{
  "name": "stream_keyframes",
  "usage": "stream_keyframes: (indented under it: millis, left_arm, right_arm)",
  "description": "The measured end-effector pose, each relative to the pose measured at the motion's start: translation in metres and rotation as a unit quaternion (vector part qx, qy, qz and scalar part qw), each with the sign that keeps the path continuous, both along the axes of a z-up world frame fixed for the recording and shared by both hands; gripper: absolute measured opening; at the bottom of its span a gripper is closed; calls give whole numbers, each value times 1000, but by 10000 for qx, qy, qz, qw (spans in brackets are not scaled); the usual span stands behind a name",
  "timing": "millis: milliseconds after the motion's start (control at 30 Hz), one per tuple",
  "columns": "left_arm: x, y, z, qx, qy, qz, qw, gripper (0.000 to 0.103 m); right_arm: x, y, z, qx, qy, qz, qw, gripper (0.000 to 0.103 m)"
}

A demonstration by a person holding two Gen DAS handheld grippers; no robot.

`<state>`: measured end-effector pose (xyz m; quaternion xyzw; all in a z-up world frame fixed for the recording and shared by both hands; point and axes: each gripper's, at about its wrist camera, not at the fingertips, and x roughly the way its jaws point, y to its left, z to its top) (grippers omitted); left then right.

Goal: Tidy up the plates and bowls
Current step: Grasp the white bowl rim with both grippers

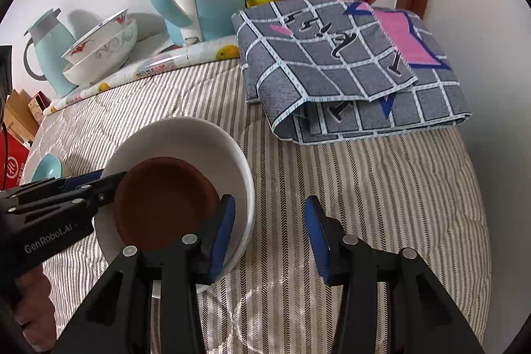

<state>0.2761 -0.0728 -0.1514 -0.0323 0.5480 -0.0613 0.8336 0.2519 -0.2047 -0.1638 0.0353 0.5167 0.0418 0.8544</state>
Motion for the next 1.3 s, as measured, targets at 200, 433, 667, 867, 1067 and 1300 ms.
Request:
stream_keyframes:
  millis: [200,433,667,867,1067,1300]
  left_arm:
    - [3,-5,-8,211,41,-81,9997,36]
    - [2,-1,-13,171,14,-13,9999,46]
    - [-1,2,-16,-8,-88,19,10000,45]
    - [0,4,-18,-190,-18,32,9998,43]
    - [2,-1,-17,63,59,-118,9999,43]
    - [0,-3,-18,-80,72,-108,9999,32]
  right_arm:
    - [2,4,-8,-261,69,-14,9996,55]
    - [3,3,-6,-321,-122,-59,9994,60]
    - [-2,3,-5,-420,-315,69,9986,60]
    - [1,5,-5,-476,-200,38,9987,59]
    - [7,-4,-9,-93,61,-80,9999,60]
    - [3,-4,-10,-17,21,-109,9999,58]
